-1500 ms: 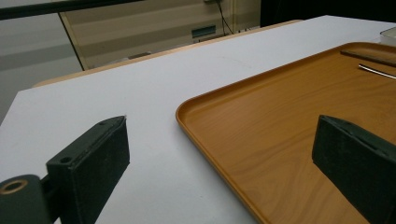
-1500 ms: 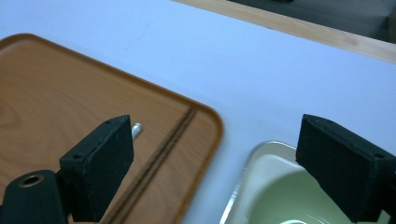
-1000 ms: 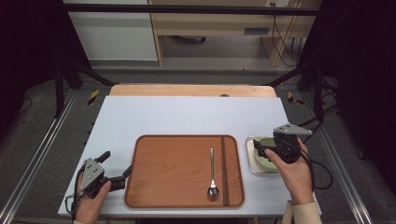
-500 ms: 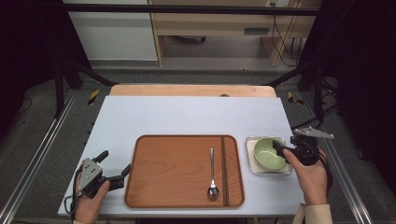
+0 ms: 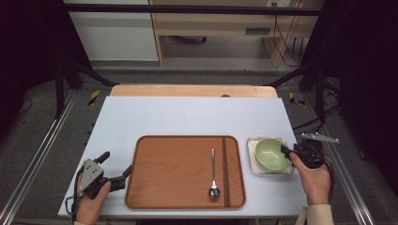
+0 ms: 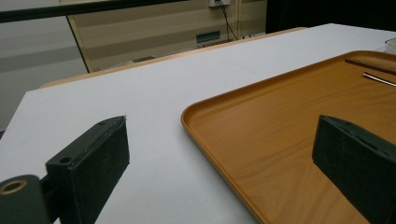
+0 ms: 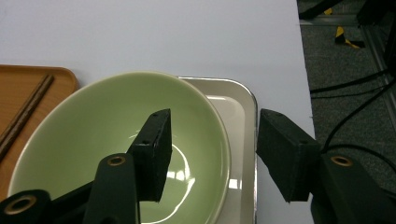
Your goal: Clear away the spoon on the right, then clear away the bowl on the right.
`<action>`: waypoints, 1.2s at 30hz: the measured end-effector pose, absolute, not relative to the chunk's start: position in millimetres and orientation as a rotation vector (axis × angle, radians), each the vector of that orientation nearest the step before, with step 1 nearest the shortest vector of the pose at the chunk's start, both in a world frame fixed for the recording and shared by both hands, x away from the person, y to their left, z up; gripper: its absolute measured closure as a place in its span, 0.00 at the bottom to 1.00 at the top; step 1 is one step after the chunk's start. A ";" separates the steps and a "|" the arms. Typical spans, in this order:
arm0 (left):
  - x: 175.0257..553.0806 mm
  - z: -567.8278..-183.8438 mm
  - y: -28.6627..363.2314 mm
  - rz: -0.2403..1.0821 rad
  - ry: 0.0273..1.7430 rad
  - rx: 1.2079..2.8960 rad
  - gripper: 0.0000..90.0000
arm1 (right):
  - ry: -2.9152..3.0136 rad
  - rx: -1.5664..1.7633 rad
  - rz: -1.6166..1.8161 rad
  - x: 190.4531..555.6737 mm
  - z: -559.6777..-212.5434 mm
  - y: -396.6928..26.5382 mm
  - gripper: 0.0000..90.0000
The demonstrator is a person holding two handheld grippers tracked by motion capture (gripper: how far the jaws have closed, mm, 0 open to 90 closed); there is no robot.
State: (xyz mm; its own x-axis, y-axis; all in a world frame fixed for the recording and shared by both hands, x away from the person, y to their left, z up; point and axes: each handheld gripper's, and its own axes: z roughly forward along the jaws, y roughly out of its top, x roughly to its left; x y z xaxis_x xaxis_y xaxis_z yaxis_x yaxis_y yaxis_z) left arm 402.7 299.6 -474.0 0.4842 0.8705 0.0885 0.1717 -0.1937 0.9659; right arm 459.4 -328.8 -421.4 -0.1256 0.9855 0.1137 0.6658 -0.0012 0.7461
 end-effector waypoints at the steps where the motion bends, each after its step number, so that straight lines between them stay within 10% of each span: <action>1: 402.6 -473.9 299.3 0.822 0.904 1.668 0.04 | 1.829 1.719 0.947 459.6 -422.9 -329.4 0.51; 36: 401.3 -472.7 299.9 0.839 0.897 1.648 0.03 | 1.897 1.860 0.901 465.7 -440.5 -329.9 0.76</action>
